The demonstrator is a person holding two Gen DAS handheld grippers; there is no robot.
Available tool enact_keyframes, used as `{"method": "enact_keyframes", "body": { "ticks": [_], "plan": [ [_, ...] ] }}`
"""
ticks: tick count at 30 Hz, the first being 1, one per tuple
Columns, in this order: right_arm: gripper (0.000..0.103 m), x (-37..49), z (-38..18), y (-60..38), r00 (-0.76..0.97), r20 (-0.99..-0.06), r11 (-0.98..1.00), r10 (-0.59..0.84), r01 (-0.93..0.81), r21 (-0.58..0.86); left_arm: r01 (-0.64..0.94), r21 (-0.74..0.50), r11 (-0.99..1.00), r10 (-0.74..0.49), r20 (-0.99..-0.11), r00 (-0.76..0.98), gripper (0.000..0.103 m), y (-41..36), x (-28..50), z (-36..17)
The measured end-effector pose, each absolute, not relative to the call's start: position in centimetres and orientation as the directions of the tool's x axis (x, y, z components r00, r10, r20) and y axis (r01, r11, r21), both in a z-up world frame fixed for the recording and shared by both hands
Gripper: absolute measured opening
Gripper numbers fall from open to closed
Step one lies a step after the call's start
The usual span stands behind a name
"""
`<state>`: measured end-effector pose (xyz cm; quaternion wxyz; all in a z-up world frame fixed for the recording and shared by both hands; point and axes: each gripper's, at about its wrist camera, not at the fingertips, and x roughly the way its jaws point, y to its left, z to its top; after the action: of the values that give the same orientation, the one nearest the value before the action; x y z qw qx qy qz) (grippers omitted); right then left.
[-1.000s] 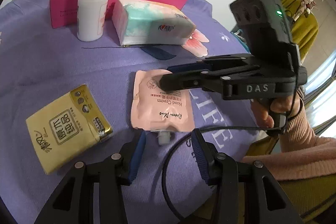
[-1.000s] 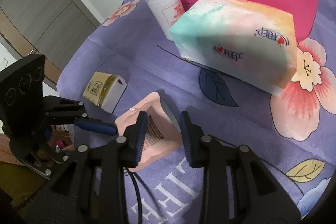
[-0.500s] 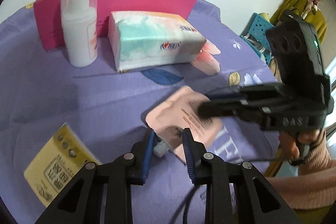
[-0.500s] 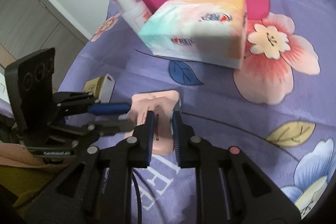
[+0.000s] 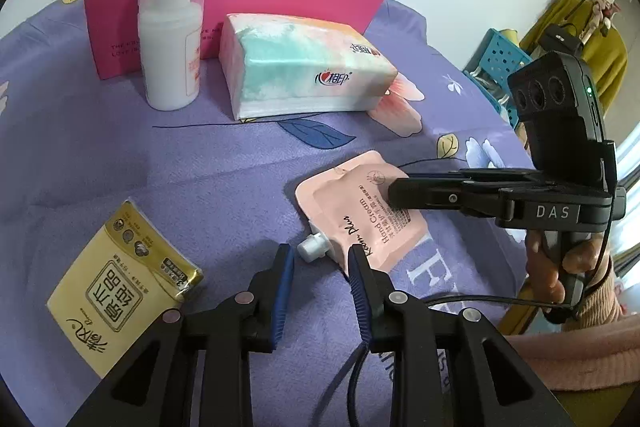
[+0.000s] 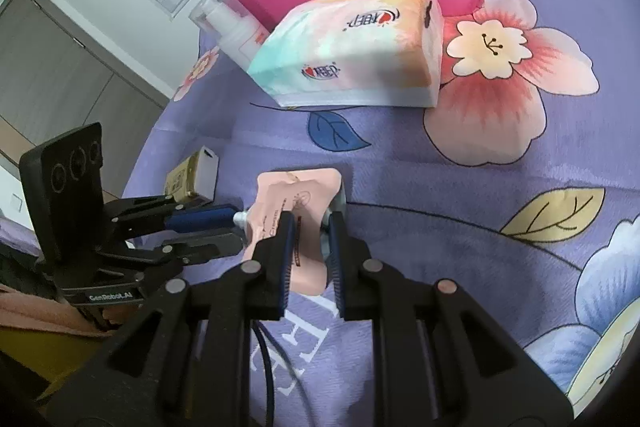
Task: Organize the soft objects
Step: 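Lift the peach pouch and carry it over the pink box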
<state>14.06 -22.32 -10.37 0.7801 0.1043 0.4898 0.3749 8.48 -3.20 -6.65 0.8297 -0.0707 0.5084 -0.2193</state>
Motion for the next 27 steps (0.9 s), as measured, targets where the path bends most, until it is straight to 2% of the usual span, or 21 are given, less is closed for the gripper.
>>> {"method": "enact_keyframes", "body": {
  "ticks": [12, 14, 27],
  "plan": [
    [0.019, 14.1, -10.4, -22.2, 0.245, -0.681, 0.701, 0.690, -0.462, 0.544, 0.288, -0.327, 0.900, -0.423, -0.817, 0.392, 0.028, -3.6, 8.8, -6.2],
    [0.019, 14.0, -10.3, -22.1, 0.253, -0.686, 0.708, 0.683, -0.463, 0.534, 0.298, -0.322, 0.899, -0.424, -0.813, 0.399, 0.033, -3.6, 9.0, -5.8],
    [0.019, 14.2, -5.8, -23.2, 0.358, -0.615, 0.701, 0.703, -0.493, 0.515, 0.358, -0.298, 0.885, -0.450, -0.745, 0.493, 0.033, -4.0, 11.3, -0.6]
  ]
}}
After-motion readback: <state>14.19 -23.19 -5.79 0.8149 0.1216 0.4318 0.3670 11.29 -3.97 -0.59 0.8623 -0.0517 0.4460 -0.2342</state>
